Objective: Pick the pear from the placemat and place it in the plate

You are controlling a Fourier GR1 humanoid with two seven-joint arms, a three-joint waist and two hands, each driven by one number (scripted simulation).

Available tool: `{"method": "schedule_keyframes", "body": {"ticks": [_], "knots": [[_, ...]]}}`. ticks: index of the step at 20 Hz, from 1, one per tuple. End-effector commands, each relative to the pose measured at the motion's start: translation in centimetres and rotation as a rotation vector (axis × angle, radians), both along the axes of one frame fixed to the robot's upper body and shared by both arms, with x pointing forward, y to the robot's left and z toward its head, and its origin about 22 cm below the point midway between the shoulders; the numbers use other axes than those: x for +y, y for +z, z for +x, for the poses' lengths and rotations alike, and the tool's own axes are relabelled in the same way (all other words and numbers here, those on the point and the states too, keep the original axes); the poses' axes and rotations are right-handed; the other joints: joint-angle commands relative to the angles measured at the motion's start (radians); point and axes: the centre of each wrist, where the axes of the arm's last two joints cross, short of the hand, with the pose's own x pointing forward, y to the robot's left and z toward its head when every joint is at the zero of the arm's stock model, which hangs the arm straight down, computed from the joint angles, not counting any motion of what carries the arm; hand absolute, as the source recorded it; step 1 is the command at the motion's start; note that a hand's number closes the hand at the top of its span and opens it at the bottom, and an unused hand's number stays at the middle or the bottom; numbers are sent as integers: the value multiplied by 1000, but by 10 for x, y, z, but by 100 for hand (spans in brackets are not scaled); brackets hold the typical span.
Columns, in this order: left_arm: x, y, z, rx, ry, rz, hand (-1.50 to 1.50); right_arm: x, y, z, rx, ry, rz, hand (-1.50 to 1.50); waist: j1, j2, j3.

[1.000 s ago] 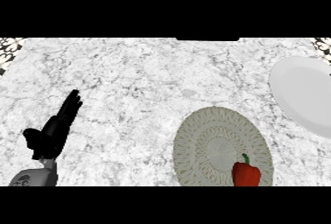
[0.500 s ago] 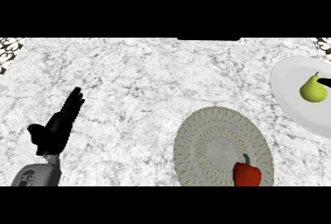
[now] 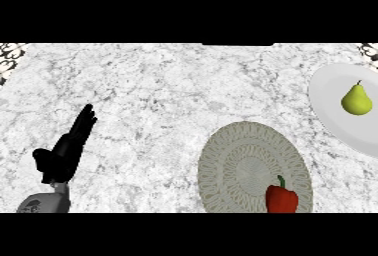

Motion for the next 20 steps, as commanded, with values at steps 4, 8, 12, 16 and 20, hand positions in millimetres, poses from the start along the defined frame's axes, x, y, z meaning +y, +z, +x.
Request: {"method": "schedule_keyframes", "body": {"ticks": [4,8,12,16,20], "knots": [[13,11,-1,-14,-1,13,0,-52,-10,-81,-63,24,55,-150,5,5,5],[10,11,-5,-17,-1,-1,0,-72,2,-113,-67,75,28,-150,5,3,6],[-2,0,-3,-13,-15,-5,0,-67,-15,-118,-58,123,-6,-150,6,7,7],[10,16,7,-20,-7,1,0,-64,-30,-125,-30,130,-22,-150,11,8,9],[12,6,-5,-3,-15,-2,0,-72,-24,-139,-38,99,-48,-150,11,5,10]]}}
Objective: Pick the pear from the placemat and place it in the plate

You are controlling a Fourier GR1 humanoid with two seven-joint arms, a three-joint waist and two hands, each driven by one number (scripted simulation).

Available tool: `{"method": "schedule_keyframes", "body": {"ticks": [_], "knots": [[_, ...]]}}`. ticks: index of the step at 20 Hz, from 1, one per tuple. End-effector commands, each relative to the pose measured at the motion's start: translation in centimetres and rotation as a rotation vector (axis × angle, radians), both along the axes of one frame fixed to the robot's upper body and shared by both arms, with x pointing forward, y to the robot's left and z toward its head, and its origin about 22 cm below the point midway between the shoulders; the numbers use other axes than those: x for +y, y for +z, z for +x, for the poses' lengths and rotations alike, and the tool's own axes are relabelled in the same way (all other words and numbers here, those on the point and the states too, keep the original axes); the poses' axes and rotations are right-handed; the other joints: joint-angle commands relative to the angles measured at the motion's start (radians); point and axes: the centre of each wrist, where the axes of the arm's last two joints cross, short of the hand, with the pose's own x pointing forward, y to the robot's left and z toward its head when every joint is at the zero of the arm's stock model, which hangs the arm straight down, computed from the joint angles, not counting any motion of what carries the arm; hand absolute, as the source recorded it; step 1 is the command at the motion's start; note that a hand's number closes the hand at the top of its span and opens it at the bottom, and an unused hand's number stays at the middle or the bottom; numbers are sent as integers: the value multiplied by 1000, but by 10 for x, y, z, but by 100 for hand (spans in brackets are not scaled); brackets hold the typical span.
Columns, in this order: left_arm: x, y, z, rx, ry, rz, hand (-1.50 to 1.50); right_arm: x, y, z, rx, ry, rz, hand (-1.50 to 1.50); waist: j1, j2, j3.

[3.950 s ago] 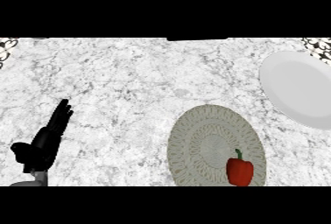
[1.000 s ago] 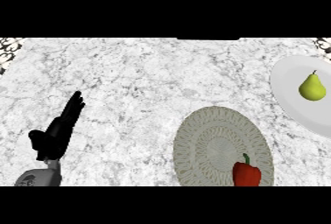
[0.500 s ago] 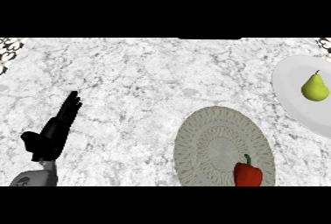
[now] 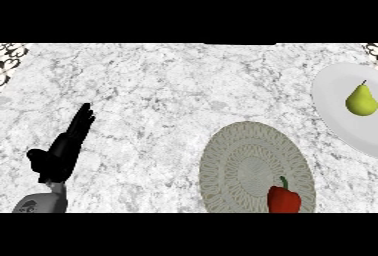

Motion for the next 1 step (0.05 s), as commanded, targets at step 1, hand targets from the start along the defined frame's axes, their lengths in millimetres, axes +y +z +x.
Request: {"method": "schedule_keyframes", "body": {"ticks": [1], "knots": [[0,-5,3,4,2,-4,0,-2,-9,-14,-60,57,-12,-150,-9,4,1]]}}
